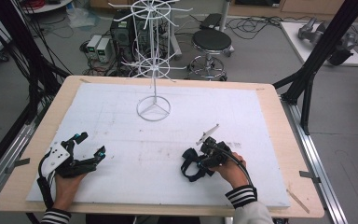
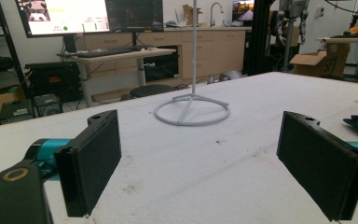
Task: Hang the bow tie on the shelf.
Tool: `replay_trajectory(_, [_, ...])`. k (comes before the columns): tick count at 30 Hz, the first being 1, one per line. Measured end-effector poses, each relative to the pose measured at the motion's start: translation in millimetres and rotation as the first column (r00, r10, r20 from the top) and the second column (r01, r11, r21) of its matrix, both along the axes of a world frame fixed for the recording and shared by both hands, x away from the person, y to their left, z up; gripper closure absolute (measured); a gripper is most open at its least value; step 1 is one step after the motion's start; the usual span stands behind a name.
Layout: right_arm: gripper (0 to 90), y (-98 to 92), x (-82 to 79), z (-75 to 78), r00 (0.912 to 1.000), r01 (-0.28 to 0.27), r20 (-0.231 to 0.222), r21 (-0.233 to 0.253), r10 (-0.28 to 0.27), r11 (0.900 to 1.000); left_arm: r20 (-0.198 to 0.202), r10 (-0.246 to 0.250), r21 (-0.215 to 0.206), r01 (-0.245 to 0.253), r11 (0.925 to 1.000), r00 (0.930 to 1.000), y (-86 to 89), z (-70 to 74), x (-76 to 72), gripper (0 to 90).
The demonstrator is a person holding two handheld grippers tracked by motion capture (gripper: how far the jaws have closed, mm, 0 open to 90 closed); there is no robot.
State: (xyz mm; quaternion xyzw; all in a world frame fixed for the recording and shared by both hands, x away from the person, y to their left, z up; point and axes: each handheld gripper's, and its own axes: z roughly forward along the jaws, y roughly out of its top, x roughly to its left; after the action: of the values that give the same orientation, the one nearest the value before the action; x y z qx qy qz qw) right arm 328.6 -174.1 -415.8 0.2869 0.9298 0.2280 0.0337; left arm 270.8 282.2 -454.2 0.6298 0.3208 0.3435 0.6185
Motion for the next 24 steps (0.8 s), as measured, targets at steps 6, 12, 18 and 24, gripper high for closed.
replay_trajectory(6, [74.5, -0.7, -1.6, 3.7, 0.9992, 0.004, 0.04, 0.041, -0.005, 0.999, -0.001, 0.0, -0.001, 0.0, 1.0, 1.0, 0.0, 0.0, 0.0, 14.0])
replay_trajectory(12, [74.5, -4.9, -1.6, 11.7, 0.994, 0.025, 0.103, 0.11, -0.036, 0.994, -0.001, 0.0, 0.0, 0.0, 1.0, 1.0, 0.0, 0.0, 0.1, 14.0])
replay_trajectory(18, [74.5, -6.4, -3.7, 18.2, 0.9857, 0.015, 0.163, 0.159, -0.041, 0.987, -0.002, 0.0, -0.002, 0.0, 1.0, 1.0, 0.2, -0.1, 0.0, 14.0])
replay_trajectory(24, [74.5, -6.7, -5.5, 25.8, 0.97, 0.002, 0.236, 0.241, -0.06, 0.971, -0.002, 0.0, -0.002, 0.0, 1.0, 1.0, 0.3, 0.0, 0.0, 14.0])
